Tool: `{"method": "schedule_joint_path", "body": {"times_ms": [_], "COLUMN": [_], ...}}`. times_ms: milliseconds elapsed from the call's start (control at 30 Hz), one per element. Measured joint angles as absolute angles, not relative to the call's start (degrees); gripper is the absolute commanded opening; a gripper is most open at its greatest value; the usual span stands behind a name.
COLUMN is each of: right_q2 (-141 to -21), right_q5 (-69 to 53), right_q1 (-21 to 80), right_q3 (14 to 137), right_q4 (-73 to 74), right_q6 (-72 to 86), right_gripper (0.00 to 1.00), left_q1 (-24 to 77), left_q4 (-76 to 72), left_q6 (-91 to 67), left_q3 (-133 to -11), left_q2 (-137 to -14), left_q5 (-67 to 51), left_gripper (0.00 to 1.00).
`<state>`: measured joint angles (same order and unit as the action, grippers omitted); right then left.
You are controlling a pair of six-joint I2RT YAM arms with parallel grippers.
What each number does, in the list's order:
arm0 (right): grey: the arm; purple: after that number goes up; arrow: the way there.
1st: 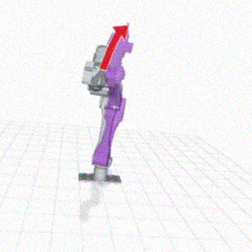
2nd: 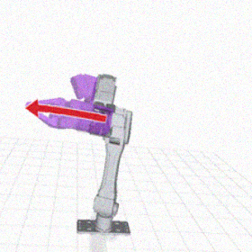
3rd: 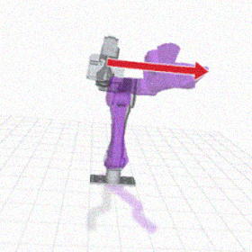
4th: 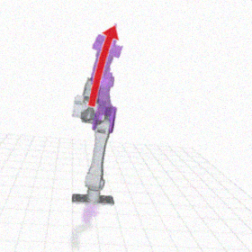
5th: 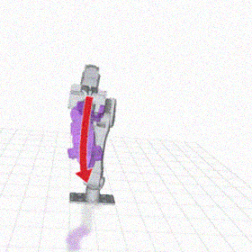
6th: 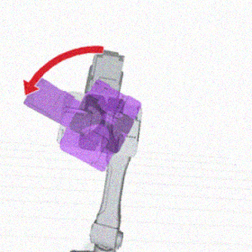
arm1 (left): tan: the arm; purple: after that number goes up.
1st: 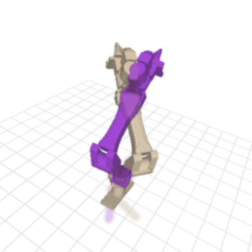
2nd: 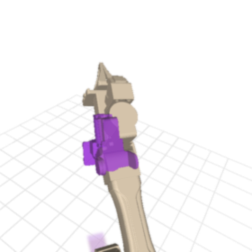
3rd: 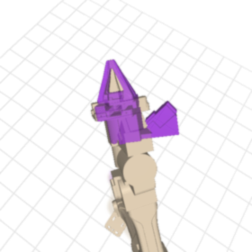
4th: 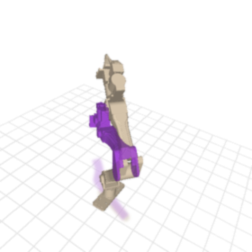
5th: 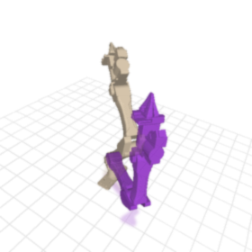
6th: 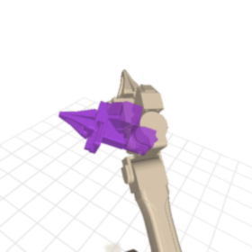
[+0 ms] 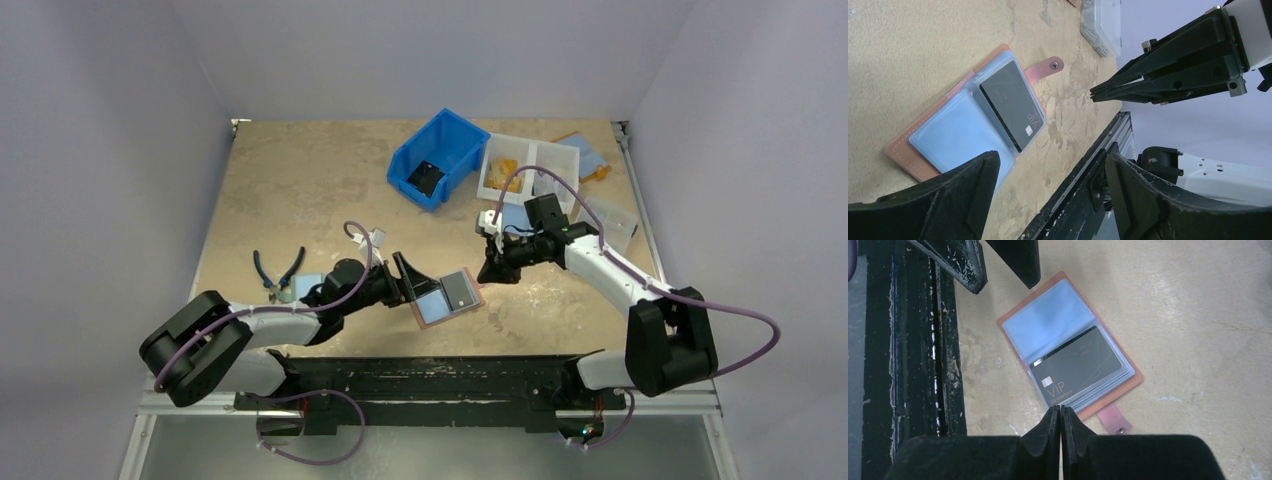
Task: Take the credit cards out of the card holder
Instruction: Remove the credit card from the card holder.
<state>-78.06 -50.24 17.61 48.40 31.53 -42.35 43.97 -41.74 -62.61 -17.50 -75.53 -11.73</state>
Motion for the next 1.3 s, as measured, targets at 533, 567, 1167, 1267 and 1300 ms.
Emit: {"method": "schedule_joint_path", "body": {"times_ms": [533, 567, 1167, 1267, 1300], "right_q2": [-81.06, -81.32, -88.86, -89.34, -89.54], "right_q5": [-45.82, -45.63, -38.02, -36.84, -36.62], "right_q1": [20.14, 20.32, 25.02, 25.56, 25.69], "right_q3": [48.40, 48.40, 49.91, 50.17, 50.28], "right_q4": [29.39, 29.12, 25.82, 25.65, 25.63], "right_q6": [-38.20, -37.93, -29.82, -29.52, -29.43], "right_gripper": [0.03, 0.03, 0.01, 0.01, 0.01], "left_q1": [44.91, 45.04, 47.27, 47.68, 47.79], "left_q4": [-49.04, -49.78, -53.34, -52.56, -52.14], "left_q6": [-65.63, -65.87, -68.47, -68.47, -68.47], "left_q3": [-15.81, -15.81, -18.57, -19.22, -19.51], "left_q2": [-80.09, -80.68, -90.87, -91.37, -91.66], "left_q5": [-10.94, -10.76, -10.00, -9.93, -9.93], "left_gripper": [0.78, 0.76, 0.60, 0.54, 0.53]}}
